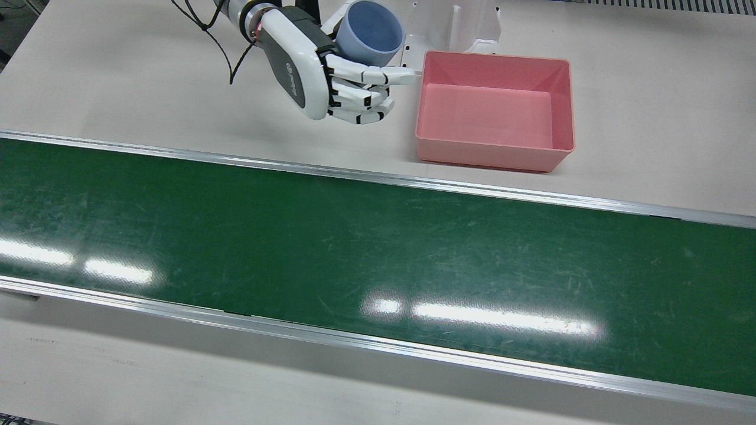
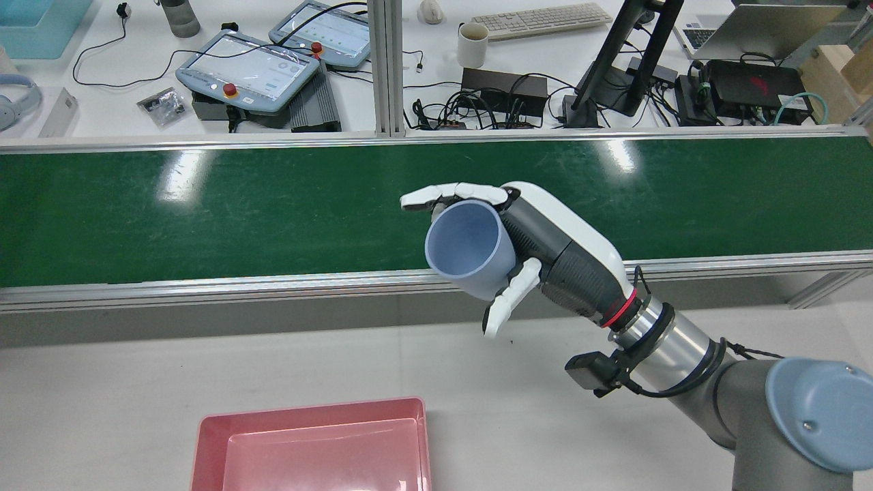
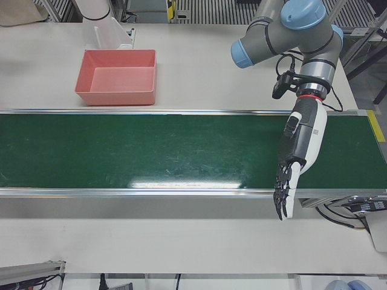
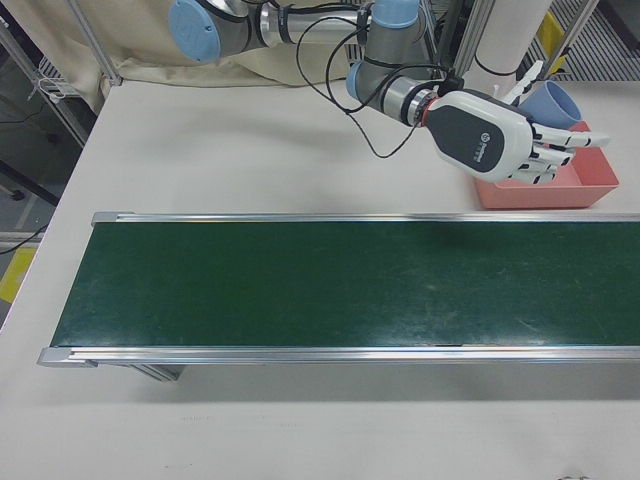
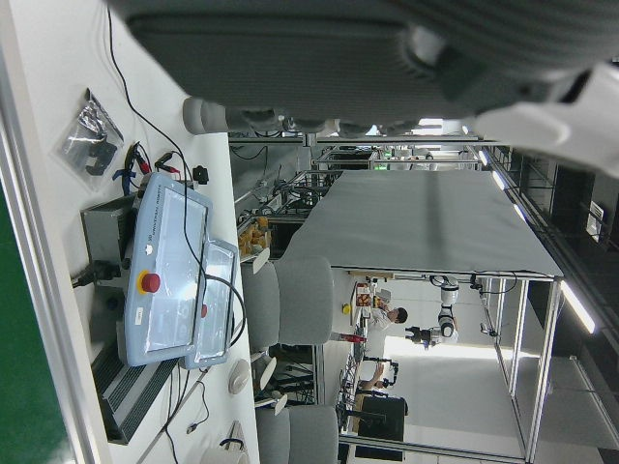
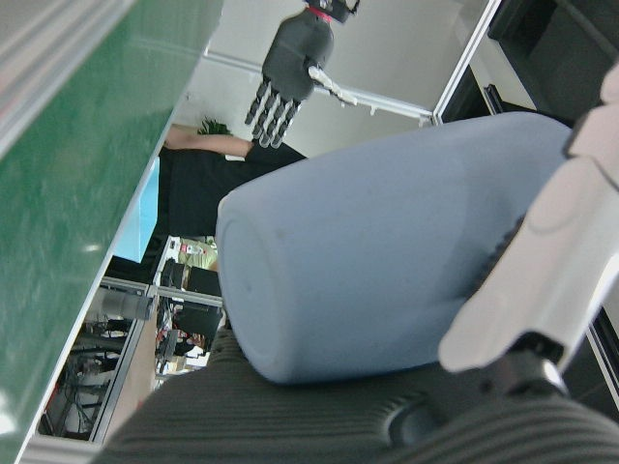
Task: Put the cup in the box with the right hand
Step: 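Lift the blue cup off the conveyor and carry it over the pink tray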
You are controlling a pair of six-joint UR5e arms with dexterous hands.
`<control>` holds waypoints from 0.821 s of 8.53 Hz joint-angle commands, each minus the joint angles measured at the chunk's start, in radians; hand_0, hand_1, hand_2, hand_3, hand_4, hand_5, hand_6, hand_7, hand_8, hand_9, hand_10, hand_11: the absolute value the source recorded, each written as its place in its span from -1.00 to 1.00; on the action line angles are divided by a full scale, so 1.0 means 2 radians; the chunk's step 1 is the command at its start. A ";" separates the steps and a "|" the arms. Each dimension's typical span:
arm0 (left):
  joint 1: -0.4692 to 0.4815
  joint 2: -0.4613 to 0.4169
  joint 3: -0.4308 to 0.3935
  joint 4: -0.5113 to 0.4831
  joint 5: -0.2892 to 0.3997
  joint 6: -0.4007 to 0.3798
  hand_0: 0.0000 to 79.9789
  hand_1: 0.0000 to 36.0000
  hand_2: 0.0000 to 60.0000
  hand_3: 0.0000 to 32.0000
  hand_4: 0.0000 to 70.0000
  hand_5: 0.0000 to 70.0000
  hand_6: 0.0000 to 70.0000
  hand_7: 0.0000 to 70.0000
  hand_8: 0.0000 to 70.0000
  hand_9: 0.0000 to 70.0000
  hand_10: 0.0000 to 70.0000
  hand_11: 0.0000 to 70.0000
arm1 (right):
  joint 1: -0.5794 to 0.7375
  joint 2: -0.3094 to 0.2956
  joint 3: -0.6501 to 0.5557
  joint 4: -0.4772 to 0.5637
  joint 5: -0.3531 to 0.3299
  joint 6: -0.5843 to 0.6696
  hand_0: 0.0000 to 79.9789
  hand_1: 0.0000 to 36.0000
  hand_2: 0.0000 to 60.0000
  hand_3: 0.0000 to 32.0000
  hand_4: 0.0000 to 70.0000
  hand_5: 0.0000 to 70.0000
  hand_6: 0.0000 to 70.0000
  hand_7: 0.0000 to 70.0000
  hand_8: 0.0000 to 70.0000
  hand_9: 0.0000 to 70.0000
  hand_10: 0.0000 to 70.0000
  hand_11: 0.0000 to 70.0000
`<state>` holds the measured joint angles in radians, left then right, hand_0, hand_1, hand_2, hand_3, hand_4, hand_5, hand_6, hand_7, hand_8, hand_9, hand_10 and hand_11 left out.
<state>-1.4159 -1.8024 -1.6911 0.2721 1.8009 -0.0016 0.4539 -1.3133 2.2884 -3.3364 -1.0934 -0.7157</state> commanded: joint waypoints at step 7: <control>0.000 0.000 0.000 0.000 0.000 0.000 -1.00 -1.00 -1.00 -1.00 -1.00 -1.00 -1.00 -1.00 -1.00 -1.00 -1.00 -1.00 | -0.163 -0.003 -0.006 0.007 0.044 -0.162 0.14 -0.08 0.03 -1.00 -1.00 -0.71 -0.42 1.00 0.20 0.90 -0.54 -0.29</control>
<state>-1.4155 -1.8024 -1.6905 0.2715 1.8009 -0.0015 0.1426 -1.3172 2.2814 -3.3242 -1.0105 -1.0330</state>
